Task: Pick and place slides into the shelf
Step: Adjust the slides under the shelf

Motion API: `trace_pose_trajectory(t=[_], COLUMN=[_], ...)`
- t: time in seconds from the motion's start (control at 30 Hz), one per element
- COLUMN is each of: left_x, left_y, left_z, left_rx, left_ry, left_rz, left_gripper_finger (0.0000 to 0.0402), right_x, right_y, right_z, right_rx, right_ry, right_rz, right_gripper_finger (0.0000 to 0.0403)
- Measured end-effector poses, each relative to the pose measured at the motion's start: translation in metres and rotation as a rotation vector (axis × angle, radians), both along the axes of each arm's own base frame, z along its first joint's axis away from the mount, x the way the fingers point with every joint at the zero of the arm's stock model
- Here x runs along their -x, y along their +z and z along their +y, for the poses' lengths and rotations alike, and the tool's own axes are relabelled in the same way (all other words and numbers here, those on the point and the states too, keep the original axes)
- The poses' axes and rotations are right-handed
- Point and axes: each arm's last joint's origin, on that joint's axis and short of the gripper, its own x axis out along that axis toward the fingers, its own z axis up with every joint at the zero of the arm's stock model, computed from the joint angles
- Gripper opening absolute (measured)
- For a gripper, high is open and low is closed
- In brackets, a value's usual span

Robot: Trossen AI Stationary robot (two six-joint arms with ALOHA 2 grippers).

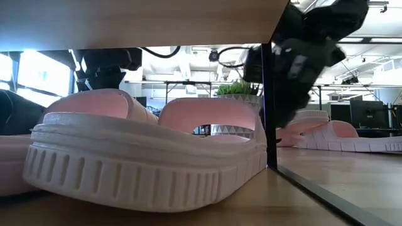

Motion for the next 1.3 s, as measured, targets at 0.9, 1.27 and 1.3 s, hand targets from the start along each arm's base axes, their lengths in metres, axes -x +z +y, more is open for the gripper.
trace_pose_trajectory(t=[0.9,1.27,1.3], left_x=[0.0,-0.001,-0.001], left_y=[0.0,0.0,0.0], left_z=[0.0,0.0,0.0], left_rx=[-0.001,0.0,0.0], left_ry=[-0.006,-0.004,-0.004], left_rz=[-0.001,-0.005,-0.006], left_gripper_finger=[0.023,0.023,0.023], right_x=[-0.007,-0.007,-0.007], right_y=[-0.006,-0.007,-0.007], right_z=[0.012,0.009,0.008], right_rx=[-0.05,-0.019,-0.018], right_ry=[0.076,0.102,0.1], right_rz=[-0.056,-0.071,-0.071], right_gripper_finger=[0.0,0.0,0.0])
